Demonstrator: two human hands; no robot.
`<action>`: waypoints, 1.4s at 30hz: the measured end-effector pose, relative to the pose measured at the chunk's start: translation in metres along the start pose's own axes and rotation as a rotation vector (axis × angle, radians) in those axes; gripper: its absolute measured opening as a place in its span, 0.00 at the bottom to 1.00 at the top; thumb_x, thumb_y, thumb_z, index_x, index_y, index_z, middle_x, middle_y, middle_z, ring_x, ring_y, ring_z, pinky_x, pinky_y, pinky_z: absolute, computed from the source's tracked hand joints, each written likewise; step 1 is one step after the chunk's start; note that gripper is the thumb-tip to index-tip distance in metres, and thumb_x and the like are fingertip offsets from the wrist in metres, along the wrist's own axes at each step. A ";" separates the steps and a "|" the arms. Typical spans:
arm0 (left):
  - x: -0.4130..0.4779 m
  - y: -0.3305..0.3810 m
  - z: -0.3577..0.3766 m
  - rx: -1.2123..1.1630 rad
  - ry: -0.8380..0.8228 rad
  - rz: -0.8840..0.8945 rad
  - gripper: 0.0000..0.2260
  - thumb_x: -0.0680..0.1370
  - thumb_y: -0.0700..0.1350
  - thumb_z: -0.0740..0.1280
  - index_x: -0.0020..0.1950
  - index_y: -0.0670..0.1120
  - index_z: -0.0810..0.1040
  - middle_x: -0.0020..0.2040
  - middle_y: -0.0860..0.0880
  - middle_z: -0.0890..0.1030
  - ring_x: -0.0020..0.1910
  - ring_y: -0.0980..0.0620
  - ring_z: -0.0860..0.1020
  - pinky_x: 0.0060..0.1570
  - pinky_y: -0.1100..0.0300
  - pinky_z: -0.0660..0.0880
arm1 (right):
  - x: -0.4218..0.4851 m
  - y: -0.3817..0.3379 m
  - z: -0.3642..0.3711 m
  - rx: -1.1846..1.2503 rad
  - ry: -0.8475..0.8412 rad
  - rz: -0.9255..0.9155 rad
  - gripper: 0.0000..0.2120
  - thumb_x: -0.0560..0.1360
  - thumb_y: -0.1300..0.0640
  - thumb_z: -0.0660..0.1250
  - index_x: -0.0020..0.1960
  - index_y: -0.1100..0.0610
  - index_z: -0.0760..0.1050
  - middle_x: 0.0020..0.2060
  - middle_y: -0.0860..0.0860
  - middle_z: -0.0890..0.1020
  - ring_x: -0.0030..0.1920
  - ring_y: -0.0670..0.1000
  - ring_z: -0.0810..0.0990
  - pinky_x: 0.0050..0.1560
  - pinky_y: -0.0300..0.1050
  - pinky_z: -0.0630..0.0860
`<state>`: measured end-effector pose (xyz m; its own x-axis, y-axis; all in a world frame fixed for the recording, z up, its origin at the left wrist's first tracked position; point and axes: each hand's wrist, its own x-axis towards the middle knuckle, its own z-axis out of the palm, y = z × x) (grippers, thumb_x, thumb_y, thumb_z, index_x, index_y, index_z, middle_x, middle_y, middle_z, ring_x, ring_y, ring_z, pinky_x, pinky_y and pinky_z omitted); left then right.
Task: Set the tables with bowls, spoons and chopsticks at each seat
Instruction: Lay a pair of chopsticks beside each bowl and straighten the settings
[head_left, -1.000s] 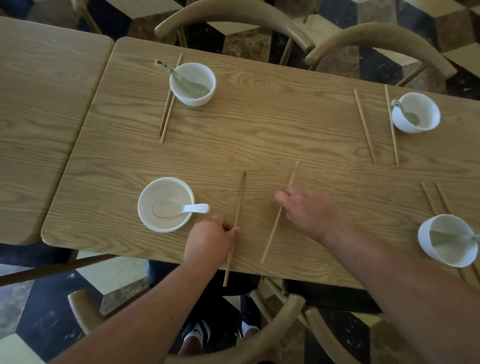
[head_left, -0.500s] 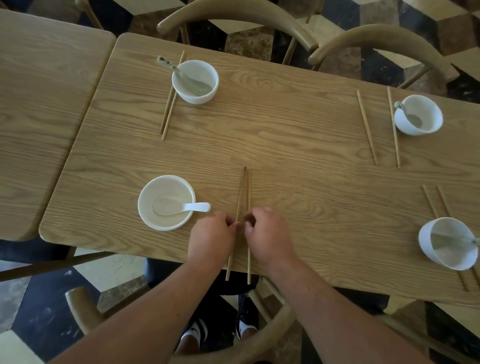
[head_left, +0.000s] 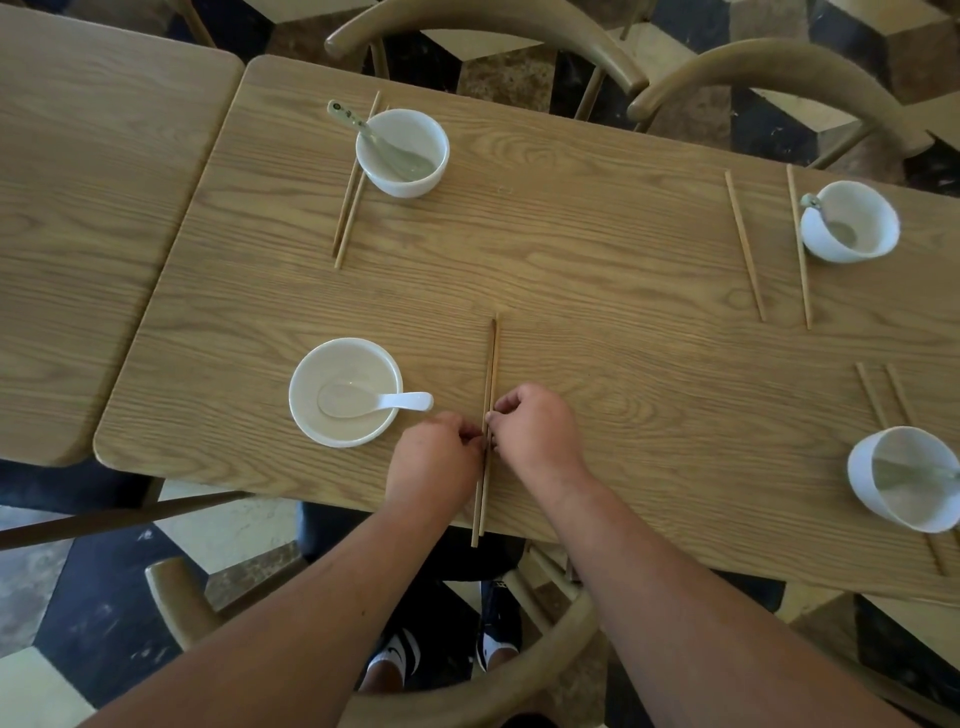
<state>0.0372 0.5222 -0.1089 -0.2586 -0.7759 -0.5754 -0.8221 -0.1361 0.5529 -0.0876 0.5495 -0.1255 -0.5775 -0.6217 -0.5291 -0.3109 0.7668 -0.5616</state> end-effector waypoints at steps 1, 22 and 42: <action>0.000 0.000 0.000 -0.006 0.004 -0.003 0.06 0.82 0.49 0.70 0.56 0.52 0.85 0.43 0.52 0.87 0.46 0.50 0.85 0.51 0.52 0.82 | 0.001 0.000 0.000 0.007 -0.003 0.004 0.04 0.77 0.55 0.75 0.45 0.51 0.81 0.40 0.51 0.87 0.42 0.54 0.88 0.46 0.58 0.87; -0.004 -0.003 -0.002 -0.114 0.000 -0.053 0.06 0.81 0.51 0.72 0.56 0.53 0.86 0.41 0.55 0.87 0.44 0.54 0.86 0.50 0.53 0.84 | -0.013 0.010 -0.001 0.067 -0.036 0.016 0.08 0.77 0.52 0.76 0.41 0.50 0.80 0.36 0.50 0.87 0.38 0.53 0.88 0.43 0.58 0.88; -0.041 -0.058 -0.016 0.089 0.104 -0.035 0.09 0.82 0.55 0.68 0.55 0.54 0.85 0.48 0.56 0.86 0.49 0.52 0.83 0.52 0.49 0.81 | -0.043 -0.014 0.050 -0.057 -0.070 -0.034 0.08 0.76 0.50 0.76 0.43 0.52 0.80 0.34 0.48 0.85 0.36 0.51 0.85 0.37 0.45 0.80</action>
<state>0.1034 0.5514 -0.1075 -0.1784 -0.8321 -0.5252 -0.8727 -0.1127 0.4750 -0.0204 0.5573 -0.1265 -0.5121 -0.6555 -0.5551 -0.3726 0.7518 -0.5440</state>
